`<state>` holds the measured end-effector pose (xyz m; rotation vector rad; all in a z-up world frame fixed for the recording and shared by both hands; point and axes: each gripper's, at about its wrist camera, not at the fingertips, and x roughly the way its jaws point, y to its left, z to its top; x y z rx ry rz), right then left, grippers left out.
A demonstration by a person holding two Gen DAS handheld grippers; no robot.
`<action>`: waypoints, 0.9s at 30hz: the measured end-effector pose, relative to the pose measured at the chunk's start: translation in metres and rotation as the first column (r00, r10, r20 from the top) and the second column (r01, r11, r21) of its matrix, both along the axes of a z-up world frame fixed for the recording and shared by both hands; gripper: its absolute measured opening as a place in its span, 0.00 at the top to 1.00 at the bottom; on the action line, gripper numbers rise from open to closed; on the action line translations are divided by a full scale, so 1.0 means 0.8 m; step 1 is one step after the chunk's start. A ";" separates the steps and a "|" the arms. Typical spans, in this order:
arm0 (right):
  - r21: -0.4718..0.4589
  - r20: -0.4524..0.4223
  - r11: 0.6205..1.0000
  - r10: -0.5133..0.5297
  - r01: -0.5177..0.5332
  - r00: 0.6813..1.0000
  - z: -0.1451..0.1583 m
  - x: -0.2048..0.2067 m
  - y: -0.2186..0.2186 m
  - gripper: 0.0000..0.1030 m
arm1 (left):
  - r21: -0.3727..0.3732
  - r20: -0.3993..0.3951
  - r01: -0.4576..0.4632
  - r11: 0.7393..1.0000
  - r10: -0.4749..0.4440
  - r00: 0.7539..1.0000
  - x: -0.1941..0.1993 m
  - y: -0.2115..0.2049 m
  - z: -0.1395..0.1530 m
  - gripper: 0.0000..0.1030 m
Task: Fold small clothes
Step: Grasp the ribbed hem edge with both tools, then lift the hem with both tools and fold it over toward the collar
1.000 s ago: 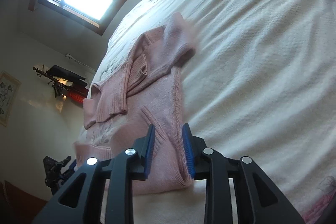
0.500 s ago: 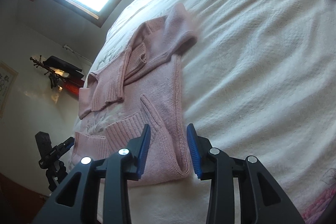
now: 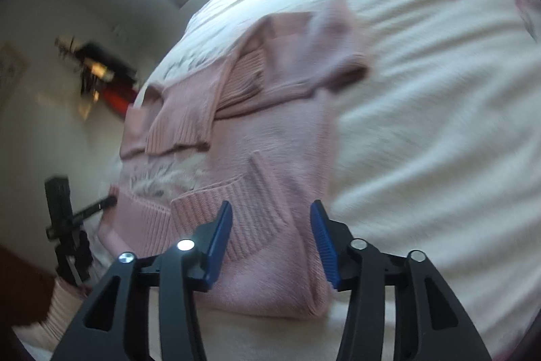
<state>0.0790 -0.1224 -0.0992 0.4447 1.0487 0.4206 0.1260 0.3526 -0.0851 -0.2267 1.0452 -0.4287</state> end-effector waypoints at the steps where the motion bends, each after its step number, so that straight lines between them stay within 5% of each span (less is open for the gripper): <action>1: -0.025 0.004 0.999 0.033 -0.033 0.999 0.002 0.006 0.010 0.49 | -0.003 -0.003 0.010 1.000 -0.010 1.000 0.002 -0.003 -0.002 0.66; 3: -0.063 0.003 0.995 0.078 -0.078 0.997 0.002 0.016 0.025 0.48 | 0.010 -0.006 0.020 1.000 -0.020 1.000 0.004 -0.010 -0.004 0.59; 6: -0.111 -0.004 0.983 0.147 -0.146 0.989 -0.001 0.036 0.050 0.45 | 0.044 0.000 0.029 0.999 -0.029 1.000 0.006 -0.019 -0.006 0.60; 8: -0.137 -0.020 0.970 0.199 -0.200 0.980 -0.007 0.049 0.069 0.43 | 0.059 0.004 0.032 0.998 -0.032 0.999 0.005 -0.020 -0.006 0.67; 9: -0.152 -0.029 0.965 0.212 -0.214 0.977 -0.009 0.054 0.075 0.41 | 0.066 0.007 0.034 0.997 -0.035 0.999 0.005 -0.021 -0.007 0.78; 12: -0.269 -0.066 0.929 0.246 -0.254 0.967 -0.022 0.062 0.098 0.41 | 0.059 0.009 0.040 0.997 -0.041 0.999 0.003 -0.020 -0.006 0.84; 14: -0.310 -0.066 0.915 0.251 -0.259 0.966 -0.028 0.061 0.104 0.50 | 0.060 0.017 0.039 0.997 -0.040 0.999 0.001 -0.019 -0.005 0.85; 15: -0.316 -0.060 0.913 0.252 -0.258 0.966 -0.028 0.058 0.104 0.66 | 0.058 0.021 0.038 0.998 -0.039 0.999 0.000 -0.020 -0.003 0.85; 17: -0.272 -0.039 0.928 0.252 -0.253 0.967 -0.022 0.052 0.097 0.91 | 0.047 0.035 0.034 0.998 -0.035 0.999 -0.006 -0.019 0.001 0.86; 23: -0.122 0.073 0.971 0.216 -0.207 0.974 0.017 0.018 0.060 0.93 | -0.008 0.068 0.033 0.999 -0.032 0.997 -0.020 -0.013 0.015 0.86; 27: -0.078 0.089 0.984 0.168 -0.162 0.982 0.026 0.010 0.045 0.93 | -0.014 0.016 0.034 0.999 -0.034 0.999 -0.012 -0.016 -0.002 0.85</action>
